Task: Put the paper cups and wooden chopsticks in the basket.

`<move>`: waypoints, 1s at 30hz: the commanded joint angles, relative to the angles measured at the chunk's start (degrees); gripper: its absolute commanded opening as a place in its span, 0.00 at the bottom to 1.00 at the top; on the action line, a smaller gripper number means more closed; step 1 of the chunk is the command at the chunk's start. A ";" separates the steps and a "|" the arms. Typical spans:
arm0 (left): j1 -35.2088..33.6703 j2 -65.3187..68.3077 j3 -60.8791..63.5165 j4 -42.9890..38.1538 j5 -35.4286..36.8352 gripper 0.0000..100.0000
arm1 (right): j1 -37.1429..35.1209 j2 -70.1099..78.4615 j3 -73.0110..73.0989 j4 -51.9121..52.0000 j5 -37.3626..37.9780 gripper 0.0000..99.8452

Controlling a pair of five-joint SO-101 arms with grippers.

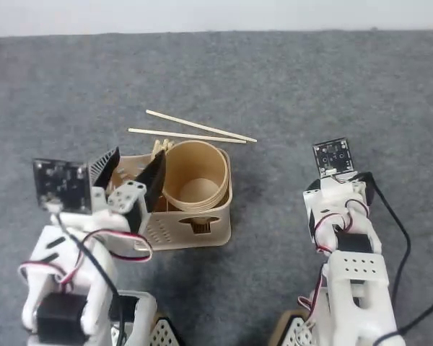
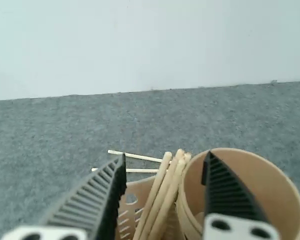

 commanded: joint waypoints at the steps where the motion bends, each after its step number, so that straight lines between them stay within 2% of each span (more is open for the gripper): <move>1: -0.09 -0.97 -0.22 -0.09 -0.44 0.25 | -0.13 -0.31 -0.62 -0.48 0.79 0.37; 6: -0.09 -0.18 -2.51 -2.55 -4.57 0.25 | -0.13 -0.31 -0.62 -0.40 0.79 0.37; 9: -0.09 6.51 -9.71 -1.41 -5.98 0.25 | -0.04 -0.31 -0.62 -0.40 0.79 0.37; 12: -0.09 18.73 -21.76 5.63 -6.68 0.25 | 0.04 -0.31 -0.62 -0.40 0.79 0.37; 17: -0.09 40.79 -42.86 22.07 -15.47 0.25 | -0.48 -0.31 -0.88 -0.40 0.97 0.37; 20: -0.35 47.03 -51.91 29.63 -19.16 0.25 | -2.86 0.48 -4.57 1.36 8.18 0.37; 21: -1.49 47.38 -54.02 30.68 -19.08 0.25 | -3.12 0.92 -6.42 2.68 10.46 0.37; 25: -10.02 46.59 -58.51 29.80 -18.99 0.25 | -3.47 6.46 -16.70 6.99 10.37 0.37; 30: -22.77 45.71 -53.05 26.55 -18.99 0.25 | -6.81 19.47 -31.12 12.53 11.69 0.37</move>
